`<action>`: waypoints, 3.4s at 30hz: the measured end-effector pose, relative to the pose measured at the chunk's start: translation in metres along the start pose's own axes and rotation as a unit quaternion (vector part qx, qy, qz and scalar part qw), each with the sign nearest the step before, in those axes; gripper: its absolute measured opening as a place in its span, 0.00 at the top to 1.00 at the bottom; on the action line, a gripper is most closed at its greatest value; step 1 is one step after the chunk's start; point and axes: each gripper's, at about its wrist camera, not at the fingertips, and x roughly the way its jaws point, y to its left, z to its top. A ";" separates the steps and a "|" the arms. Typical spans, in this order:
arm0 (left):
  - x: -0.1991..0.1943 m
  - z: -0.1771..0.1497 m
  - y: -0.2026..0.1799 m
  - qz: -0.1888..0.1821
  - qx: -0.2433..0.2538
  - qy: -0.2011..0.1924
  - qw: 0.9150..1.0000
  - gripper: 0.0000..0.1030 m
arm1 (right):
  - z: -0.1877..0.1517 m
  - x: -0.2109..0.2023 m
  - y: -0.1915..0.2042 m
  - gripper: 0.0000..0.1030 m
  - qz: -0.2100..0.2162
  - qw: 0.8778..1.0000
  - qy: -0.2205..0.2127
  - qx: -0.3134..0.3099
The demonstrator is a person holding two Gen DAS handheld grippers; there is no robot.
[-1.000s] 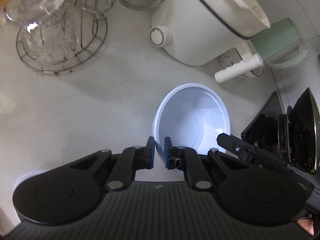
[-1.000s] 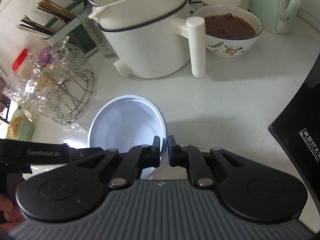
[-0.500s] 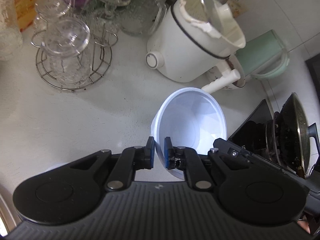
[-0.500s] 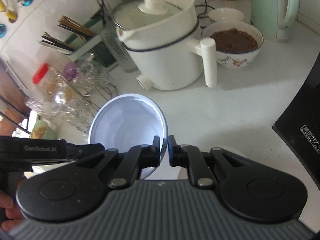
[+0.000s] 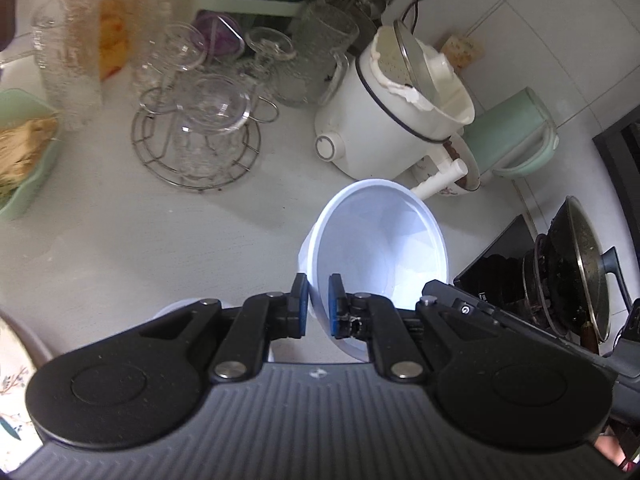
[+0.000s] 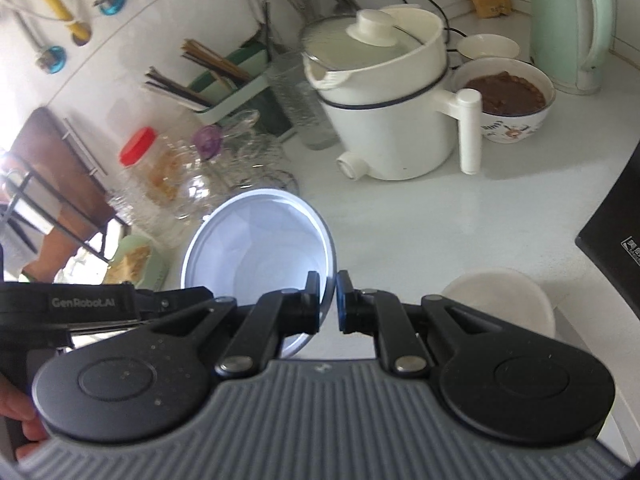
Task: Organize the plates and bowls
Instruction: 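Lift the second blue bowl and carry it over the first blue bowl, then lower the second blue bowl into the first and open both grippers, then move both grippers to the white ceramic bowl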
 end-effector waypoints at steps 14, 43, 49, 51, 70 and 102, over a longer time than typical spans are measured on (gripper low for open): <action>-0.053 -0.043 0.060 -0.016 -0.054 -0.045 0.997 0.89 | -0.023 0.002 0.036 0.89 0.046 0.998 0.050 0.005; -0.029 -0.073 0.122 0.014 -0.068 -0.014 0.997 0.61 | -0.066 0.049 0.066 0.87 -0.005 0.996 0.082 -0.019; -0.039 -0.065 0.118 0.022 -0.044 -0.025 0.999 0.58 | -0.064 0.042 0.063 0.80 -0.017 0.998 0.060 -0.009; -0.044 -0.064 0.114 0.021 -0.031 -0.030 0.999 0.58 | -0.064 0.033 0.064 0.62 -0.020 0.999 0.042 -0.014; -0.103 -0.067 0.061 0.016 0.086 -0.089 0.992 0.58 | -0.071 -0.059 0.088 0.62 -0.047 0.991 -0.110 -0.058; -0.026 -0.057 -0.009 -0.049 0.116 -0.035 0.991 0.53 | -0.082 -0.083 0.002 0.63 -0.167 0.978 -0.121 0.020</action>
